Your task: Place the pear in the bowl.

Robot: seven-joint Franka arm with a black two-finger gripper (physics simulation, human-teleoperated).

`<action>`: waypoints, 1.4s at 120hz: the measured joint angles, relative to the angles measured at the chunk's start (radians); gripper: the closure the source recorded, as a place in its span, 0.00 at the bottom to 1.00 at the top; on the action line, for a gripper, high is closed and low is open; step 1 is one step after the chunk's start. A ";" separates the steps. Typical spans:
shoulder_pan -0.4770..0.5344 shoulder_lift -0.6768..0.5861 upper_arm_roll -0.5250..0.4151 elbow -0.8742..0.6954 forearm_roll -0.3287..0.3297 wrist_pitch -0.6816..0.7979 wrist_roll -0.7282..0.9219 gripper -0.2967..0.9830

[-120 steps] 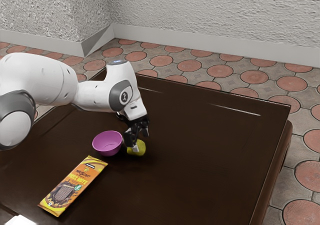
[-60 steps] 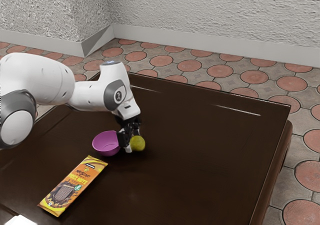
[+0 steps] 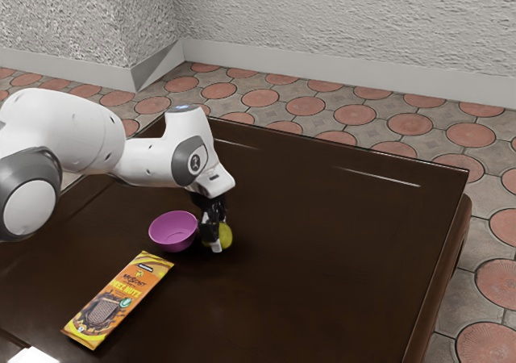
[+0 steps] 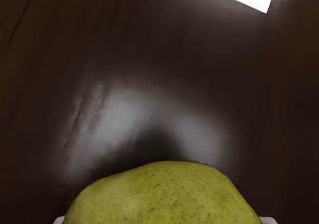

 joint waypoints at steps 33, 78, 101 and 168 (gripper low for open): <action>-0.001 -0.081 0.000 0.008 0.019 0.004 -0.062 0.57; 0.000 -0.148 0.102 -0.010 0.066 -0.071 -0.122 0.60; 0.000 -0.146 0.140 -0.070 0.084 -0.098 -0.147 0.53; -0.004 -0.226 0.139 -0.008 0.176 -0.202 -0.227 0.26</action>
